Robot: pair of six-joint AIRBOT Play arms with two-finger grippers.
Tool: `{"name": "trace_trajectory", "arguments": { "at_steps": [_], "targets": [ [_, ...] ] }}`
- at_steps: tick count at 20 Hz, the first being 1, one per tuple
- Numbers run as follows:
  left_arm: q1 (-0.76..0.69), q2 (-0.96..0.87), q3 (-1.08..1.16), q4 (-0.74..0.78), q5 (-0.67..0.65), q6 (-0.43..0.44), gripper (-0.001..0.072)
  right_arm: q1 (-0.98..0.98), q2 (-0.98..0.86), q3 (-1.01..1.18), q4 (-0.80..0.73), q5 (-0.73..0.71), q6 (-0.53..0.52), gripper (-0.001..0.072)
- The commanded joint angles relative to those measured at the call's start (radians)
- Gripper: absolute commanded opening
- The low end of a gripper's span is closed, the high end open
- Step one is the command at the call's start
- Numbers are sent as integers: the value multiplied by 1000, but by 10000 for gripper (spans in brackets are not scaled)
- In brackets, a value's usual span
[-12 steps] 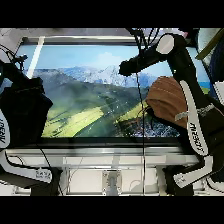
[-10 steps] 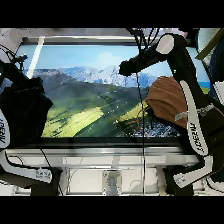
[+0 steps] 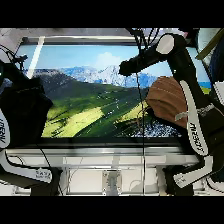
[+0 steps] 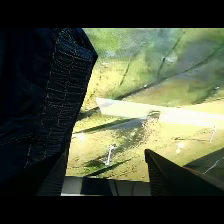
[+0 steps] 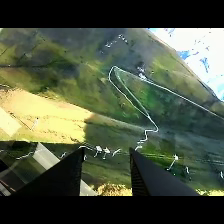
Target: Fold the clothes and pants, and hang the long-sleeved shirts on hangers.
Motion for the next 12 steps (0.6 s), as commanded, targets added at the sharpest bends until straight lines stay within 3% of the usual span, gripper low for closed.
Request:
{"name": "trace_trajectory", "arguments": {
  "at_steps": [1,6,7,8,12],
  "targets": [
    [1,-14,0,0,0,0,562,1,0,1,0,0,0,339],
    [-1,-55,-2,5,5,1,563,2,0,1,0,-51,0,339],
    [-1,-72,-3,4,28,2,593,2,-1,1,0,-83,0,339],
    [-1,-92,-3,4,47,2,715,2,-2,1,0,-136,0,339],
    [-3,-182,-2,43,148,1,711,1,-2,1,-7,-160,0,340]
  ]
}}
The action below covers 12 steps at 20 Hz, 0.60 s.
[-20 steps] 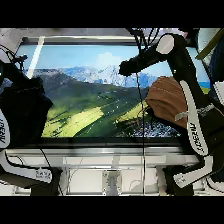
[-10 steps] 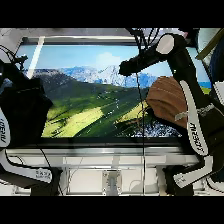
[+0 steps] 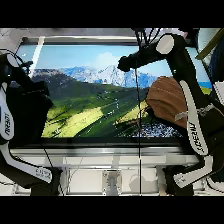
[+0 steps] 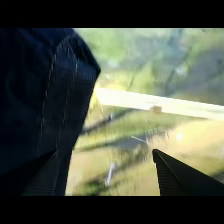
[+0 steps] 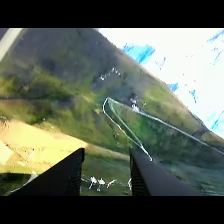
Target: Fold the clothes and pants, and hang the long-sleeved shirts on hangers.
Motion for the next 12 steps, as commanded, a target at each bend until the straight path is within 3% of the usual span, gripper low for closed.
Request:
{"name": "trace_trajectory", "arguments": {
  "at_steps": [1,4,12],
  "targets": [
    [-7,-71,0,76,83,1,710,-1,-1,1,-14,-23,0,340],
    [-15,-104,0,167,157,0,708,-1,-1,1,-18,-27,0,340],
    [-27,-118,0,185,274,-1,693,-1,-2,1,-18,-26,0,340]
  ]
}}
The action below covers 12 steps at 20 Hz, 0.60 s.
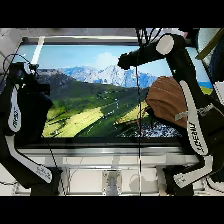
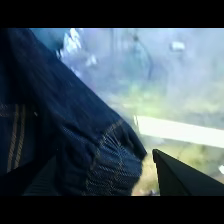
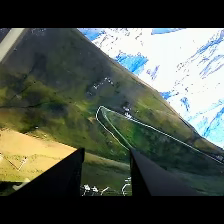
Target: Fold the clothes and pants, and hang the long-sleeved shirts on hangers.
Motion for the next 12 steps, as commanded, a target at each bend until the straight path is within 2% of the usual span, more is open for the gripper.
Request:
{"name": "trace_trajectory", "arguments": {
  "at_steps": [1,6,9,11,12],
  "targets": [
    [-3,-5,0,17,37,0,693,0,-1,1,-1,-1,0,340],
    [-3,-6,0,-26,-2,-23,692,0,-1,1,-8,-1,0,340],
    [-6,-21,0,-101,-100,54,693,-1,-1,1,-21,-1,0,340],
    [-13,-43,0,-49,-157,116,693,0,-1,1,-21,-1,0,339],
    [-15,-56,0,17,-158,104,693,-1,-1,1,-20,-1,0,339]
  ]
}}
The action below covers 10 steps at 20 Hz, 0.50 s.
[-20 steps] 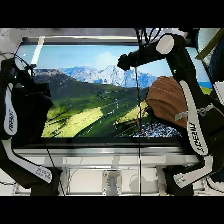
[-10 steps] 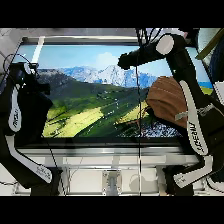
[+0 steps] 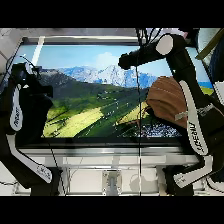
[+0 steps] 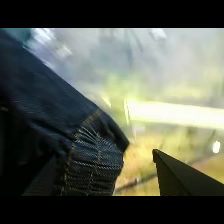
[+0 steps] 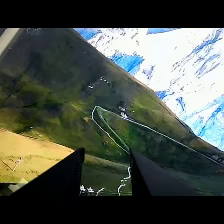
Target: Fold the clothes and pants, and hang the long-sleeved shirts on hangers.
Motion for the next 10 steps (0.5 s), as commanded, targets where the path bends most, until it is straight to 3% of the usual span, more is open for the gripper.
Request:
{"name": "trace_trajectory", "arguments": {
  "at_steps": [1,5,6,7,8,10],
  "targets": [
    [-5,-37,0,116,-71,17,693,-1,-1,1,-4,0,0,339],
    [-2,-87,0,176,-57,-28,690,-1,-1,1,-8,0,0,339],
    [-2,-95,0,176,-57,-31,531,-1,-1,1,-11,0,0,339],
    [-2,-98,0,175,-58,-31,116,-1,-1,1,-16,0,0,339],
    [-4,-97,0,172,-61,-29,34,-1,-1,1,-22,1,0,338],
    [-15,-78,2,169,-89,-27,39,-1,2,2,-32,8,0,337]
  ]
}}
